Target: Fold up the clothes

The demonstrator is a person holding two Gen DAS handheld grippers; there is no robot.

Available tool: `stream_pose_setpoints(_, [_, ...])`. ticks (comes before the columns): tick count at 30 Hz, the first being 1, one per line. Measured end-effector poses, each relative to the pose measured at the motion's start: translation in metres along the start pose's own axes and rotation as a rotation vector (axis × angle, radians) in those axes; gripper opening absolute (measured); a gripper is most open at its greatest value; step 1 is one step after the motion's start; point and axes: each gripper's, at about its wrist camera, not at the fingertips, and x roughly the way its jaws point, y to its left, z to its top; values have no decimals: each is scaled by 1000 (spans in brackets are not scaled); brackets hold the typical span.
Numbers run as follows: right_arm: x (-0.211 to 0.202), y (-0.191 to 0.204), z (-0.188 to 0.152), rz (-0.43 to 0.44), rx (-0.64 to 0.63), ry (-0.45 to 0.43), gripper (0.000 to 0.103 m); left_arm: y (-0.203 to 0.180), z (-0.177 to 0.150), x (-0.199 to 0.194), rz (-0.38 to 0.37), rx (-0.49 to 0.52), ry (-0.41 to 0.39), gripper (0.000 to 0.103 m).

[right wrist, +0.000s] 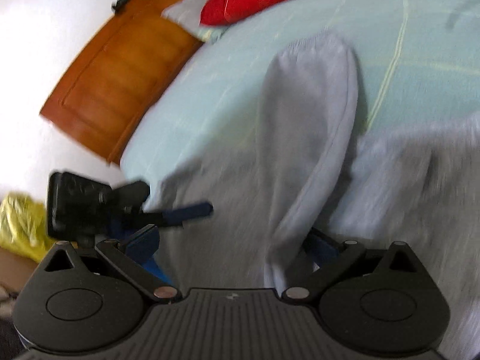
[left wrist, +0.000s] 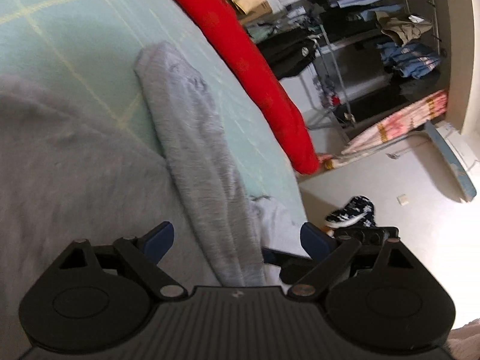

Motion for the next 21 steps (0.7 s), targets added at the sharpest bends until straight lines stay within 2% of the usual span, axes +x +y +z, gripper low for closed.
stream_pose_setpoints(4, [16,1,9,32,-16,-23,103,8,11,18,-35,-18,59,91])
stream_pose_setpoints(6, [24,11,10,47,-34,-8,103,12,15,22,-50,-30,78,91])
stream_pose_setpoints(8, [25,18,8,118,-71,10,103,16,19,24,-64,-42,96,91])
stream_pose_setpoints(11, [12,44,-5,210,-212,61,103,20,22,30,-75,-50,116,91])
stream_pose_setpoints(12, [9,49,-10,209,-261,84,103,21,22,33,-78,-50,117,91])
stream_pose_setpoints(17, [1,27,-16,39,-173,53,103,24,23,42,-90,-37,133,91])
stream_pose_setpoints(19, [-6,14,-16,4,-82,1,103,24,25,45,-97,-33,142,91])
stream_pose_setpoints(21, [-10,14,-18,61,-44,4,103,25,28,48,-107,-27,148,91])
